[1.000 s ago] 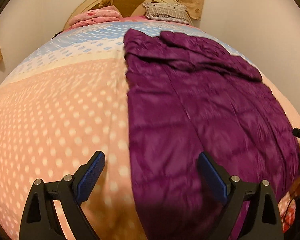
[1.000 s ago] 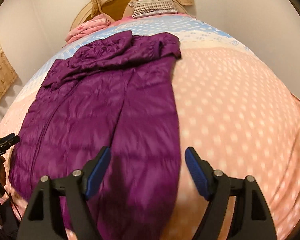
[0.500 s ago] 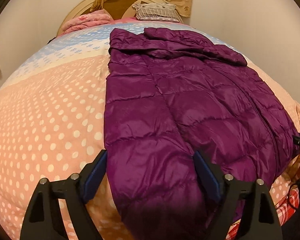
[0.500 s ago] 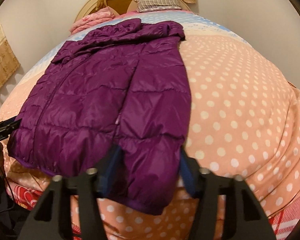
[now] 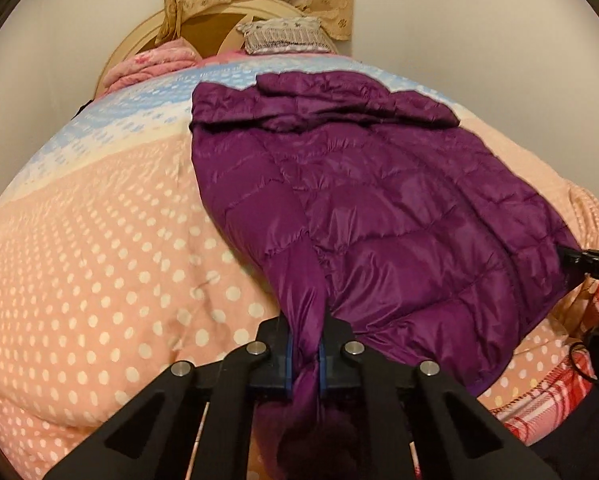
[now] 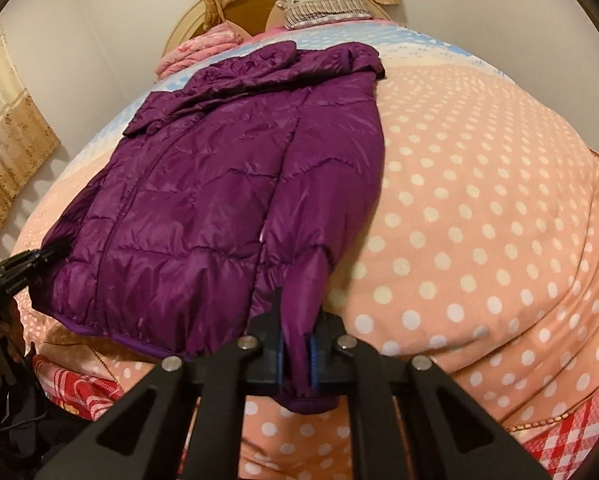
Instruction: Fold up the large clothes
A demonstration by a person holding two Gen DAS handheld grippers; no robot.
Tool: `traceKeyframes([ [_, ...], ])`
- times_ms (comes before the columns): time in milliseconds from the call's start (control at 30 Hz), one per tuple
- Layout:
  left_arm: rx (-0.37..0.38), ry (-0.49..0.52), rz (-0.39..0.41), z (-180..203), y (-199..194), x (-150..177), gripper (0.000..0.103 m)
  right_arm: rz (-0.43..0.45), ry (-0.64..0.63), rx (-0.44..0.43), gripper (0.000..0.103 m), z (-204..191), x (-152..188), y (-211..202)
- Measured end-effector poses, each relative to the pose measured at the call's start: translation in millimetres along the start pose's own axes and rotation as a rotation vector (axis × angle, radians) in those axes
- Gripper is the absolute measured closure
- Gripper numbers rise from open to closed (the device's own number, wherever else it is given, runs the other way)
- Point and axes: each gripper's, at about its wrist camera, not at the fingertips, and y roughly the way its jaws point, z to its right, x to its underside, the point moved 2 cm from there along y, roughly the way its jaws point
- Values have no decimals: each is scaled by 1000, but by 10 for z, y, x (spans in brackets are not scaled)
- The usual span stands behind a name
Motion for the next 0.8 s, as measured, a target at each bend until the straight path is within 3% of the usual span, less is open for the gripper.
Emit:
traceKeyframes([
  [300,77,-36,96,-172,-496,-188,98,65,2,-103,93,-132,-180,-362],
  [533,152,-47,224,-217,-1180,-424,99,217,-21,-175,93,-239,-441,-1069],
  [700,117,1,345,-144,-1663,-648,99,366,-76,-173,94,-380,-759,-1545],
  [800,58,54,385,-146,-1540,-914,99,420,-112,-117,94,-408,-1136,-1470],
])
